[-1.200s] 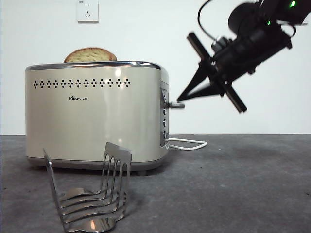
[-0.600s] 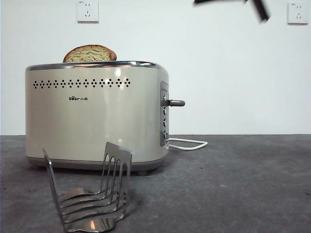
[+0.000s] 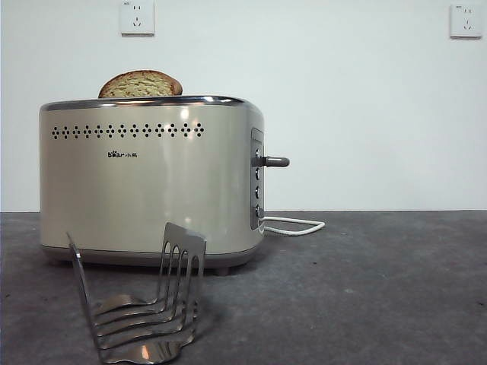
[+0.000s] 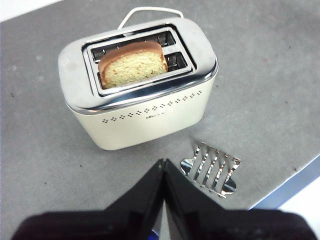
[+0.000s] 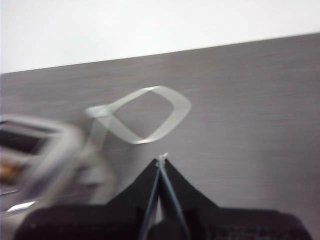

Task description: Pick up a slice of bread from the rack,put the bread on the toaster,press the button

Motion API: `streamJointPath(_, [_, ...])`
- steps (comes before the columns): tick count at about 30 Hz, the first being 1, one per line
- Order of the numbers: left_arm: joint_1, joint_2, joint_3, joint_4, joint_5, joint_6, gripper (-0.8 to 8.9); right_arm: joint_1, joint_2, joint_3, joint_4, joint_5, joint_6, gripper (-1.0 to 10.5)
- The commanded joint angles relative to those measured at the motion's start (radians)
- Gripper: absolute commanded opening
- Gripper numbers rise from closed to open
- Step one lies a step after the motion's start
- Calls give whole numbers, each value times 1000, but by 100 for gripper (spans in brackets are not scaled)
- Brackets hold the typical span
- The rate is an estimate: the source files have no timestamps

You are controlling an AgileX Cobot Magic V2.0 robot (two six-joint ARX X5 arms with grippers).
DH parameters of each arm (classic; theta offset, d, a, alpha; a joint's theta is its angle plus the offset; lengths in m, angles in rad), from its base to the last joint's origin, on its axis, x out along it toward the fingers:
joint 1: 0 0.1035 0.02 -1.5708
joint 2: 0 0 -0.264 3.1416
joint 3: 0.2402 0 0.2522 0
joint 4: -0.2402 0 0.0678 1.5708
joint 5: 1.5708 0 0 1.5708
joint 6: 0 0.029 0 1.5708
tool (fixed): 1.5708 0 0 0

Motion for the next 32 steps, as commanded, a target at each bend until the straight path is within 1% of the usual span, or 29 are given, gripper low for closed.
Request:
streamJointPath(1, [1, 29, -5, 4, -2, -3, -4, 0, -7, 31, -73, 223, -55, -1])
streamJointPath(3, [1, 60, -4, 4, -2, -3, -4, 0, -6, 59, -144, 380, -55, -1])
streamJointPath(5, [1, 91, -4, 4, -2, -3, -4, 0, -4, 78, -211, 506, -55, -1])
streamJointPath(6, [1, 109, -5, 4, -2, -4, -4, 0, -4, 82, -241, 555, -55, -1])
streamJointPath(8, [1, 144, -4, 4, -2, -4, -4, 0, -5, 82, -293, 607, -55, -1])
streamJointPath(14, [1, 261, -4, 4, -2, -4, -4, 0, 6, 82, -472, 613, -54, -1])
streamJointPath(18, [1, 327, -5, 4, -2, -4, -4, 0, 23, 82, -560, 611, -54, 0])
streamJointPath(22, [4, 343, -4, 4, -2, -4, -4, 0, 43, 82, -582, 610, -54, 0])
streamJointPath(25, [35, 341, -5, 4, 1, 3, -4, 0, 63, 82, -582, 610, -54, 0])
streamJointPath(27, [76, 334, -6, 21, -24, 103, -4, 0, 79, 82, -581, 609, -54, 0])
streamJointPath(29, [122, 316, -21, 75, -23, 159, -4, 0, 94, 82, -582, 609, -54, 0])
streamJointPath(30, [148, 300, -41, 122, -15, 177, -4, 0, 101, 82, -582, 609, -54, 0])
streamJointPath(32, [196, 253, -110, 249, -2, 181, -4, 0, 113, 82, -581, 609, -54, 0])
